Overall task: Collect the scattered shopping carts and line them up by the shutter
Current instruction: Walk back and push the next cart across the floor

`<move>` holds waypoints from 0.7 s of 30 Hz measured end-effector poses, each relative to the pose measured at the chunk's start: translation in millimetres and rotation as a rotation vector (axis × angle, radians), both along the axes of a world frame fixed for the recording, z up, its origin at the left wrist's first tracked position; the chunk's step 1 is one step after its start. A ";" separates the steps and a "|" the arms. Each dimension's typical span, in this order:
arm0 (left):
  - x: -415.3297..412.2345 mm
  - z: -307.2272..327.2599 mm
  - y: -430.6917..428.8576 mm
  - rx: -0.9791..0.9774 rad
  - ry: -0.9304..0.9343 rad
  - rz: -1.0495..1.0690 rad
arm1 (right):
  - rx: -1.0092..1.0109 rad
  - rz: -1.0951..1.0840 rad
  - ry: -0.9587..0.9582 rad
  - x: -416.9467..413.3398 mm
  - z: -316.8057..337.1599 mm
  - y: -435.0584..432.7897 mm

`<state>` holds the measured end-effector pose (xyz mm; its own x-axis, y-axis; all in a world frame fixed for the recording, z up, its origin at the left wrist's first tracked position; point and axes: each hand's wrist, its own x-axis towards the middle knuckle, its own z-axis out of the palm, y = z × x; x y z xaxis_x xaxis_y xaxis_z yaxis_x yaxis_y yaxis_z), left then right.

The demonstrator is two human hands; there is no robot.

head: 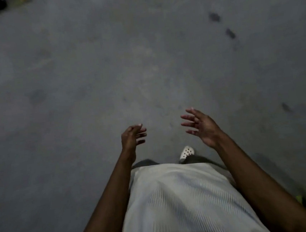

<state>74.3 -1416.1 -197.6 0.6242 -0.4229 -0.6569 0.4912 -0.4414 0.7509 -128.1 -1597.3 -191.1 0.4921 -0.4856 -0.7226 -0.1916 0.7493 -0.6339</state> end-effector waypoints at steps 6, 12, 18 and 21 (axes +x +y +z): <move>52.5 14.3 -92.9 -0.061 0.087 0.239 | 0.183 0.001 -0.042 84.8 6.5 -106.6; 141.6 -18.6 -191.8 -0.088 0.210 0.304 | 0.238 0.093 0.030 189.8 -20.3 -199.9; 305.7 -16.2 -345.5 -0.094 0.188 0.169 | 0.167 -0.028 0.075 315.6 -4.5 -342.8; 394.2 14.0 -421.9 -0.103 0.097 0.075 | 0.139 -0.114 0.042 376.0 20.1 -405.7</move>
<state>468.5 -1838.0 -183.6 0.5925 -0.4453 -0.6713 0.5922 -0.3242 0.7377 248.0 -2002.9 -171.0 0.4076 -0.4306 -0.8053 -0.1246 0.8473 -0.5162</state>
